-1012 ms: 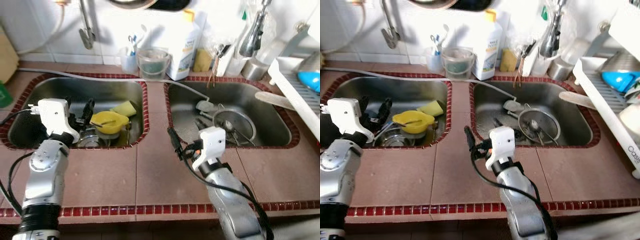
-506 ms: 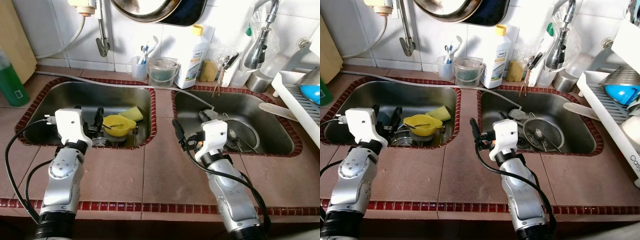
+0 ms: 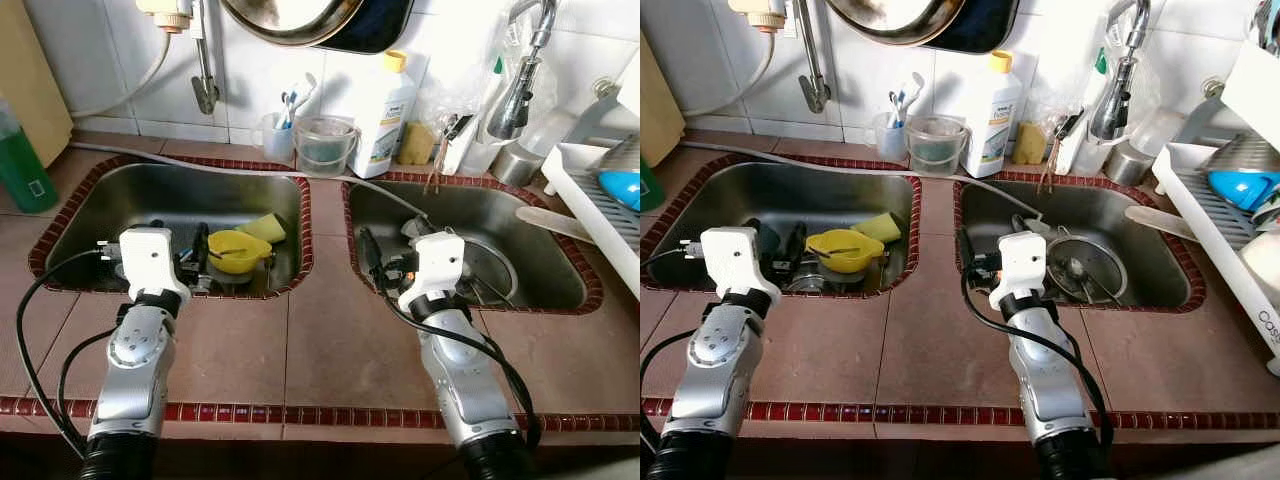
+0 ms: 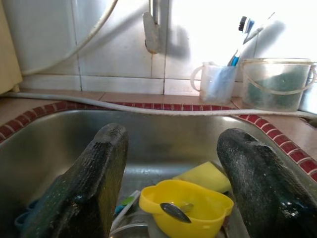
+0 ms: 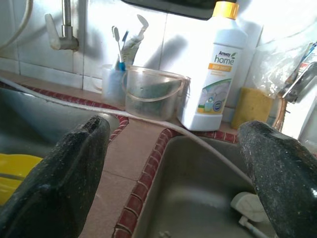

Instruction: Kitchen organization

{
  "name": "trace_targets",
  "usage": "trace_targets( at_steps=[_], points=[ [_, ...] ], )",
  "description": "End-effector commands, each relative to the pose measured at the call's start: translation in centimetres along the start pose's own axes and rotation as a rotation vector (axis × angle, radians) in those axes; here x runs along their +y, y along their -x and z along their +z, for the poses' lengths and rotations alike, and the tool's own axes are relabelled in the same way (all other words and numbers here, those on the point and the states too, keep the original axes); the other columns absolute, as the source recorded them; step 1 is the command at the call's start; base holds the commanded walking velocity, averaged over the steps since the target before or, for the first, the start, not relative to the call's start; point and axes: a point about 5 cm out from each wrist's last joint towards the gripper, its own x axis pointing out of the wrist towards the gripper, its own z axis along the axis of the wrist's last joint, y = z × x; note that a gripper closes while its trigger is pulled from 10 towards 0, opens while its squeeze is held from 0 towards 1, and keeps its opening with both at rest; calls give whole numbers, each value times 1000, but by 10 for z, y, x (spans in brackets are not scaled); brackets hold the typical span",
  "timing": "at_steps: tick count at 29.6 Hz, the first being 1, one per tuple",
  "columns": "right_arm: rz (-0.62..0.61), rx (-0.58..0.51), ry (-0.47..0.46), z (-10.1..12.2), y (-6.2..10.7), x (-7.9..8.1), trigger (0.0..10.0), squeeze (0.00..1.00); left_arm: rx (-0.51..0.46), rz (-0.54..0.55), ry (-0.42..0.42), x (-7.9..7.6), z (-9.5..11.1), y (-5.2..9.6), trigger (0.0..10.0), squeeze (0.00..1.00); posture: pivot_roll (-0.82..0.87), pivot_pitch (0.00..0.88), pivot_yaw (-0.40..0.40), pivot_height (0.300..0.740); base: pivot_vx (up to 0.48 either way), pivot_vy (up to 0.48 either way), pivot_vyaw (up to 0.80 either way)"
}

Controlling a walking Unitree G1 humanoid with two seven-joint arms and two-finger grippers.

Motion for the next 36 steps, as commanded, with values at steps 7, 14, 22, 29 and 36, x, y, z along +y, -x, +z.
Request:
trace_targets(
  at_steps=[7, 14, 22, 29, 36],
  points=[
    [-55, -12, 21, 0, -2, -11, 10000, 0, -22, -25, -3, -8, 5, -2, 10000, 0, -53, 0, -68, 740, 0, 0, 0],
    [-105, -30, 41, 2, -2, -19, 10000, 0, -24, -44, -1, -8, 5, 0, 10000, 0, -57, 0, -63, 740, 0, 0, 0],
    [-103, -23, 40, -1, 1, -18, 10000, 0, -18, -55, 0, -8, 4, 1, 10000, 0, -56, 0, -62, 740, 0, 0, 0],
    [-104, -22, 35, -2, 2, -16, 10000, 0, -10, -67, 2, -7, 4, 2, 10000, 0, -61, 0, -56, 740, 0, 0, 0],
    [-102, -20, 38, -3, 4, -16, 10000, 0, -8, -71, -3, -8, 4, 1, 10000, 0, -61, 0, -56, 740, 0, 0, 0]
  ],
)
